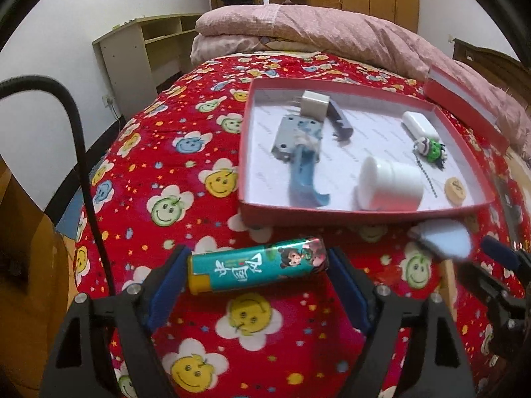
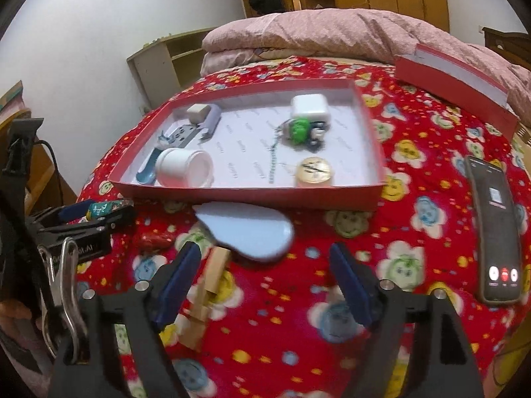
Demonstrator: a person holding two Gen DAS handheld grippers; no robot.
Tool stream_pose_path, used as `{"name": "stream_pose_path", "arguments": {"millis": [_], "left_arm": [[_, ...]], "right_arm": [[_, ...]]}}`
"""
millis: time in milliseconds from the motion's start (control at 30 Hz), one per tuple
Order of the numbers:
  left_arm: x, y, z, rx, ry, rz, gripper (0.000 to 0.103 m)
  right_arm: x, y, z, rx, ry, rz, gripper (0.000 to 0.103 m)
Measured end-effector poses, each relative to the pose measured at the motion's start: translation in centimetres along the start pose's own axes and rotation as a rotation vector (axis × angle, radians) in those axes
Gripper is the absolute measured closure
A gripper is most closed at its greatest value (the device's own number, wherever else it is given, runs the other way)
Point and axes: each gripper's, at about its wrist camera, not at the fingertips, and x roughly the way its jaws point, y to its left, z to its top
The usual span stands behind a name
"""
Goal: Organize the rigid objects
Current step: 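Grasp teal lighter with left gripper while right gripper grasps light-blue paddle, then carry teal lighter and light-blue paddle over the tray and lower them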
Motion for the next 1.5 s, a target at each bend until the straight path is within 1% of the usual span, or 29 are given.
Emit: {"name": "stream_pose_path", "arguments": {"millis": [133, 267, 400, 533, 567, 633, 933, 1033, 1500], "left_arm": [[0.6, 0.7, -0.4, -0.007, 0.010, -0.030, 0.017], [1.0, 0.9, -0.8, -0.010, 0.015, -0.050, 0.017], [1.0, 0.9, -0.8, -0.008, 0.005, -0.061, 0.017], [1.0, 0.9, -0.9, -0.007, -0.002, -0.063, 0.017], [1.0, 1.0, -1.0, -0.006, -0.003, -0.063, 0.017], [0.9, 1.0, -1.0, -0.007, -0.003, -0.064, 0.017], [0.9, 1.0, -1.1, -0.005, -0.002, -0.064, 0.017], [0.6, 0.9, -1.1, 0.000, -0.004, -0.068, 0.017], [-1.5, 0.1, -0.6, 0.022, -0.039, -0.081, 0.017]], "right_arm": [[1.5, 1.7, 0.6, -0.027, 0.018, -0.045, 0.018], [2.9, 2.5, 0.9, -0.039, 0.044, -0.074, 0.018], [3.8, 3.1, 1.3, -0.068, 0.051, -0.125, 0.018], [4.2, 3.2, 1.7, -0.072, 0.045, -0.140, 0.018], [4.3, 3.2, 1.7, -0.072, 0.043, -0.141, 0.020], [4.3, 3.3, 1.6, -0.079, 0.034, -0.144, 0.025], [3.7, 3.6, 1.1, -0.093, 0.028, -0.114, 0.026], [3.2, 3.5, 0.9, -0.080, 0.025, -0.093, 0.026], [0.7, 3.1, 0.8, -0.050, -0.021, -0.057, 0.026]]}}
